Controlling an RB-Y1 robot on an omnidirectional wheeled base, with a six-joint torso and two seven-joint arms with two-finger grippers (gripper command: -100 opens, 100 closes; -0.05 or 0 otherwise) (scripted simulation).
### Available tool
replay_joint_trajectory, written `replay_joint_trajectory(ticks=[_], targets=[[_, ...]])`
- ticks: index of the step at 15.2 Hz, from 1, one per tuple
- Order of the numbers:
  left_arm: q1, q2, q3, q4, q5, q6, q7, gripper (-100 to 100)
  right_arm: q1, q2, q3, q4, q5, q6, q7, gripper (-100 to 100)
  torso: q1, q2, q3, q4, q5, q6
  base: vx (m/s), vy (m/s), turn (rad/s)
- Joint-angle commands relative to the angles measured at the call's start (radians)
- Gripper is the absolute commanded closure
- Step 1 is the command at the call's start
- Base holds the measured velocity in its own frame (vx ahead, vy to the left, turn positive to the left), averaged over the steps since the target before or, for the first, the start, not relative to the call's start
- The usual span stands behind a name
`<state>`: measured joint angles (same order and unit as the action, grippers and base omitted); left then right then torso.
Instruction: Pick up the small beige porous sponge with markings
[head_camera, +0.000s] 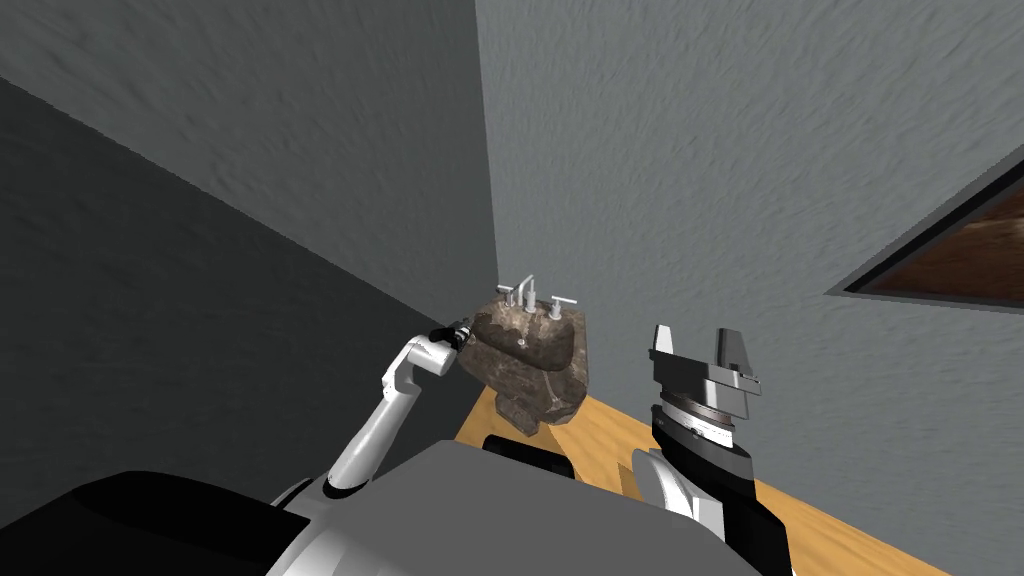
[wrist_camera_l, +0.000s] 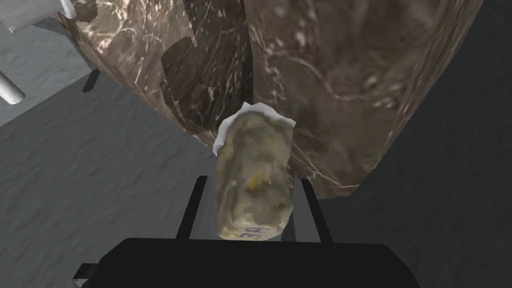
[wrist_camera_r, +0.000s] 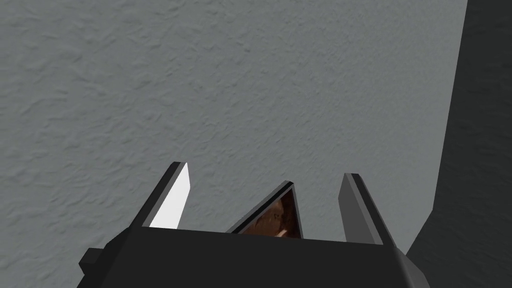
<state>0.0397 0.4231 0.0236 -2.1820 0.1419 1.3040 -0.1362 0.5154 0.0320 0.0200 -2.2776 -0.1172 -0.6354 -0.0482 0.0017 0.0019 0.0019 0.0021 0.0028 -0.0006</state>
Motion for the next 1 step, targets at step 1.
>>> replay_joint_trajectory(ticks=[1], targets=[[0.0, 0.0, 0.0, 0.0, 0.0, 0.0, 0.0, 100, 0.0, 0.0, 0.0, 0.0, 0.0, 0.0, 0.0, 0, 0.0, 0.0, 0.0, 0.0, 0.0, 0.0, -0.019, -0.01, 0.013]])
